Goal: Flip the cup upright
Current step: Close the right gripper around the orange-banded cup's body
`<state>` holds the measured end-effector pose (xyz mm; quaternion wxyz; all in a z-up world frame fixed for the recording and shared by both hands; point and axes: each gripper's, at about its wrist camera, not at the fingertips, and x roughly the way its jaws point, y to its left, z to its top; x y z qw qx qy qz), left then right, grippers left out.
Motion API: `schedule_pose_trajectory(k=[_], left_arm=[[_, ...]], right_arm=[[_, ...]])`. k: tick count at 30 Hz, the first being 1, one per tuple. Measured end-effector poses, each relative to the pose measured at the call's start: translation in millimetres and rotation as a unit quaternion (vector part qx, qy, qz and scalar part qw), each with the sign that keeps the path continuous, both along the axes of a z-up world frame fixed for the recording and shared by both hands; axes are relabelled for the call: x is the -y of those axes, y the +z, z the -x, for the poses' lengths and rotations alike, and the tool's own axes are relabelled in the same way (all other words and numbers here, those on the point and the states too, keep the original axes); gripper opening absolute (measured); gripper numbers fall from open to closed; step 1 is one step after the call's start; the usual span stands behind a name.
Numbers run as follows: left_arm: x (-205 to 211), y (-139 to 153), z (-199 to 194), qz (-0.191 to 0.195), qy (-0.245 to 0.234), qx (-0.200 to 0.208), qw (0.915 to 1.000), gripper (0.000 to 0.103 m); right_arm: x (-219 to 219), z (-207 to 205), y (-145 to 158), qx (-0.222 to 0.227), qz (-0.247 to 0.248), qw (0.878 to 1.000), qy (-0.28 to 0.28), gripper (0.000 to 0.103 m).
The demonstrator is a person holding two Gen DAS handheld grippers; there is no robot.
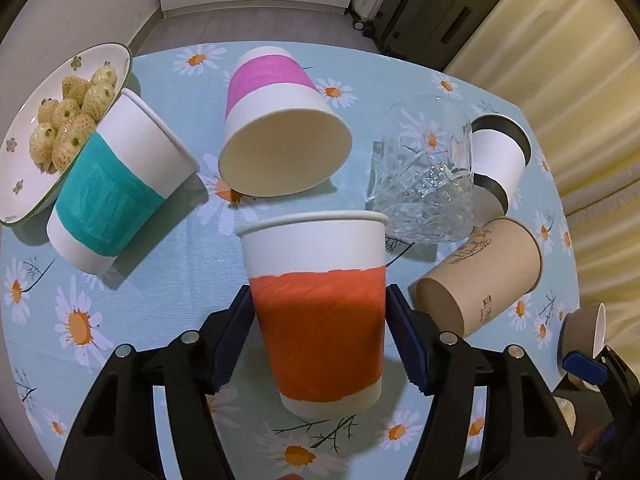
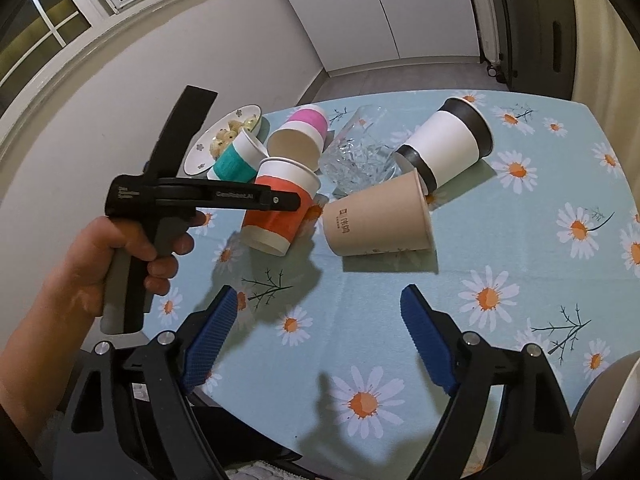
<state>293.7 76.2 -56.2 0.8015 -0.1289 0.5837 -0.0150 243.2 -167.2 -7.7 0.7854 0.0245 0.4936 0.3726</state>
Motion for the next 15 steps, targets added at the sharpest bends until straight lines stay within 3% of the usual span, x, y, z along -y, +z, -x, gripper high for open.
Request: schedule_pose_trajectory(k=[15], left_arm=[[11,20,28,0.019,-0.001,0.007,0.9998,0.064]], right_arm=[[12,3,-3,-0.051,-0.029,0.998,0.006,0.082]])
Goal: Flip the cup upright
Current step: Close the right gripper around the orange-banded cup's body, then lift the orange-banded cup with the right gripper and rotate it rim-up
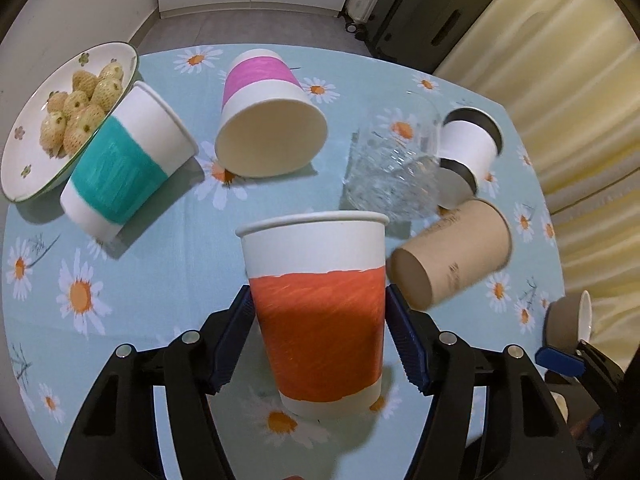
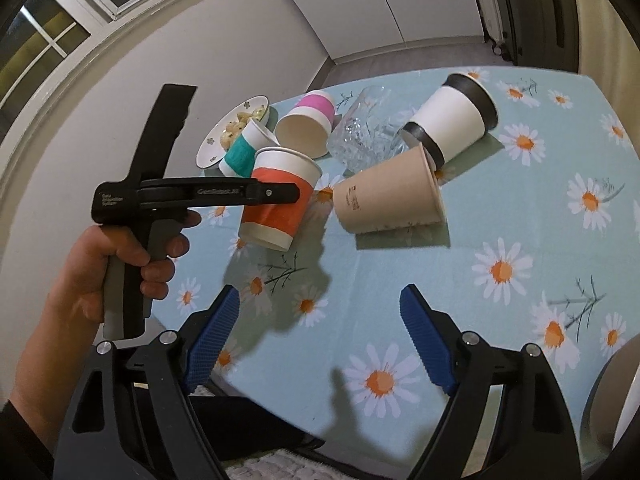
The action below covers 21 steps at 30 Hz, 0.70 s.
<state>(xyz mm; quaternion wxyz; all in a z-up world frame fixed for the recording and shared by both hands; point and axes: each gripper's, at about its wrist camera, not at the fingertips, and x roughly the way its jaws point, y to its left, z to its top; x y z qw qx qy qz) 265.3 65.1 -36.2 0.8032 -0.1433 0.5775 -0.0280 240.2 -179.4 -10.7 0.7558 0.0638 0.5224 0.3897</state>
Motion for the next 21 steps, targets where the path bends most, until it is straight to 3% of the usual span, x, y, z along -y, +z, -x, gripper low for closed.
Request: schedule_pose_trajectory(k=[10,21], left_arm=[[16,17,47,0.039,0.007,0.004,0.9992,0.064],[62,-11,79,0.076,0.0,-0.023,0.9969,0.064]], right_arm=[[19,15,11,-0.049,-0.05,0.998,0.005,0.082],[49,37,-3,-0.093,-0.058,0.994,-0.006,0.082]])
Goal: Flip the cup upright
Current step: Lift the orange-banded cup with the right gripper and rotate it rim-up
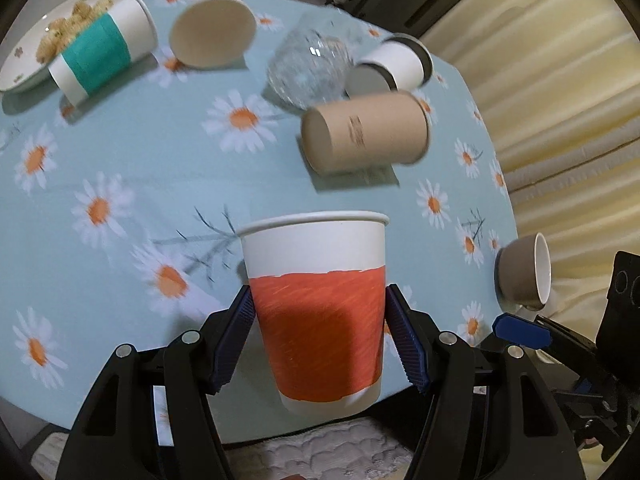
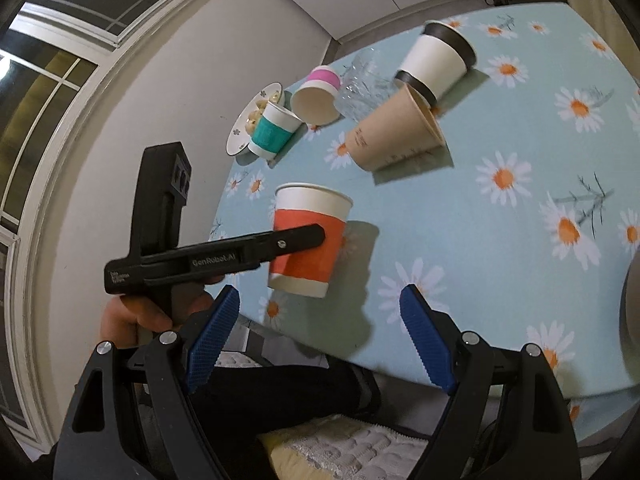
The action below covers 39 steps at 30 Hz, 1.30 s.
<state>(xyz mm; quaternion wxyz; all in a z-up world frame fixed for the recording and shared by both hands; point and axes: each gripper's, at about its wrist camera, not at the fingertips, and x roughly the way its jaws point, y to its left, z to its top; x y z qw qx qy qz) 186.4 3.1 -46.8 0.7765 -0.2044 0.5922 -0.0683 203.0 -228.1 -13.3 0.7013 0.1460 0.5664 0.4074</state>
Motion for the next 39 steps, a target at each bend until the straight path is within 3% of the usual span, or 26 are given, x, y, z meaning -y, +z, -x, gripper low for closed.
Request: schedule_pose_trajectory(k=[8,17,39], left_arm=[[20,-14,5,0.009,-0.004,-0.011,0.9999,0.064],[32,-20,6,0.002,-0.013,-0.02,0.9997,0.064],[22,6,24,0.01,-0.017,0.001,0.9998,0.066]], right_arm=[[25,14,-15,-0.017,-0.002,1.0,-0.014,0.082],[31,15,-13,-0.018,-0.006,1.0,-0.019,0.082],[25,13,-19,-0.025,0.002,1.0,-0.016,0.082]])
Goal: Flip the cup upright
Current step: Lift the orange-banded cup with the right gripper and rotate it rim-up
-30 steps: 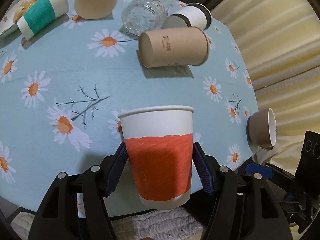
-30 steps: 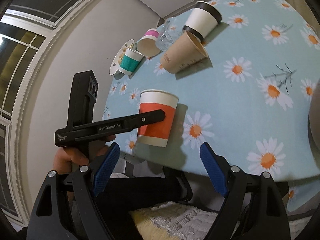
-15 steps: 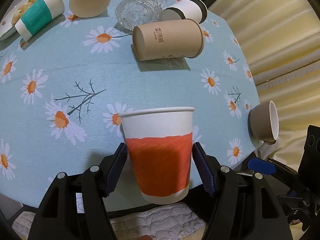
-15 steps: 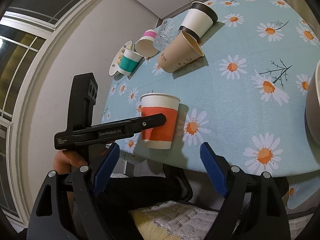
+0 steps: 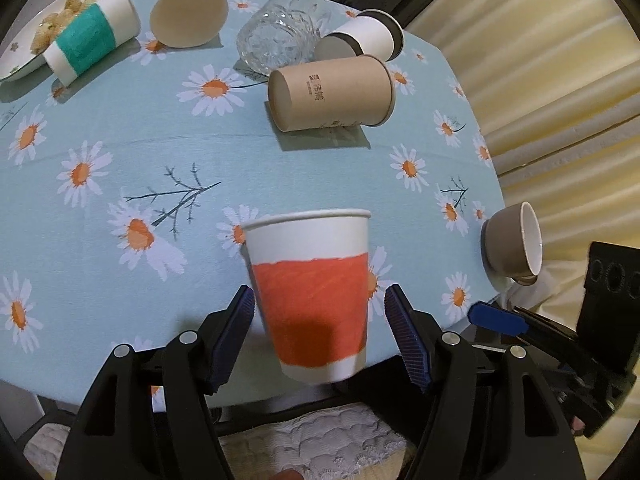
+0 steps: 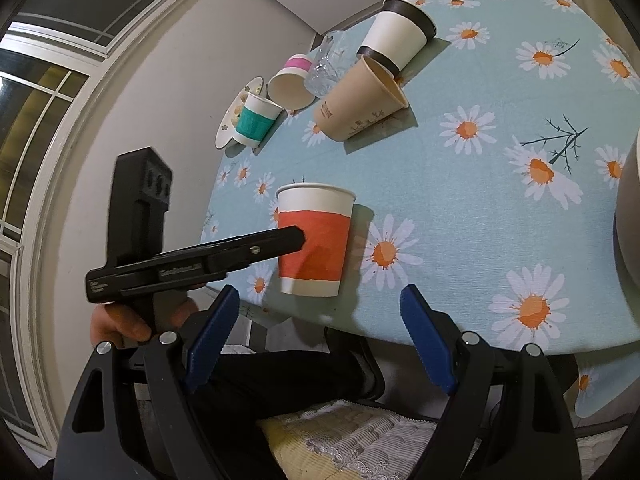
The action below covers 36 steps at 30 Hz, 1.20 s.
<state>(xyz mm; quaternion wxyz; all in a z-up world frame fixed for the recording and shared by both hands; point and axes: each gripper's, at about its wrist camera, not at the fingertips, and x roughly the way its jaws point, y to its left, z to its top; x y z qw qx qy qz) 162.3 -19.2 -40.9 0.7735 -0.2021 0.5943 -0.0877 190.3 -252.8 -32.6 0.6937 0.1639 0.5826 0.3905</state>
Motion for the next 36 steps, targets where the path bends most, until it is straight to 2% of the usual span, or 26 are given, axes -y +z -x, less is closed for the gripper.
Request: schedule_pose_trajectory(k=[7,12,18,26,30,36], left_arm=[[-20,14,29,0.01,0.008,0.024,0.9996,0.066],[-36,15,55,0.013,0.022,0.039,0.9989,0.066],[-51,9,80,0.036,0.033,0.054,0.9973,0.066],[-67,-5,104,0.08,0.047,0.062,0.9937,0.066],[-74,-15,113,0.097,0.06,0.059,0.9917,0.066],[-80,-26,115,0.103,0.064,0.054,0.9912,0.066]], right_arm=[[-18,-6,-1,0.004,0.021,1.0,0.008,0.082],[-42,-18,-7,0.009,0.055,0.998,0.023,0.082],[-69,-31,-28,-0.013,0.08,0.996,0.036,0.082],[-89,-41,-39,-0.021,0.097,0.994,0.045,0.082],[-98,-45,-39,-0.02,0.095,0.994,0.058,0.076],[-111,-47,-46,-0.024,0.103,0.992,0.071,0.075]])
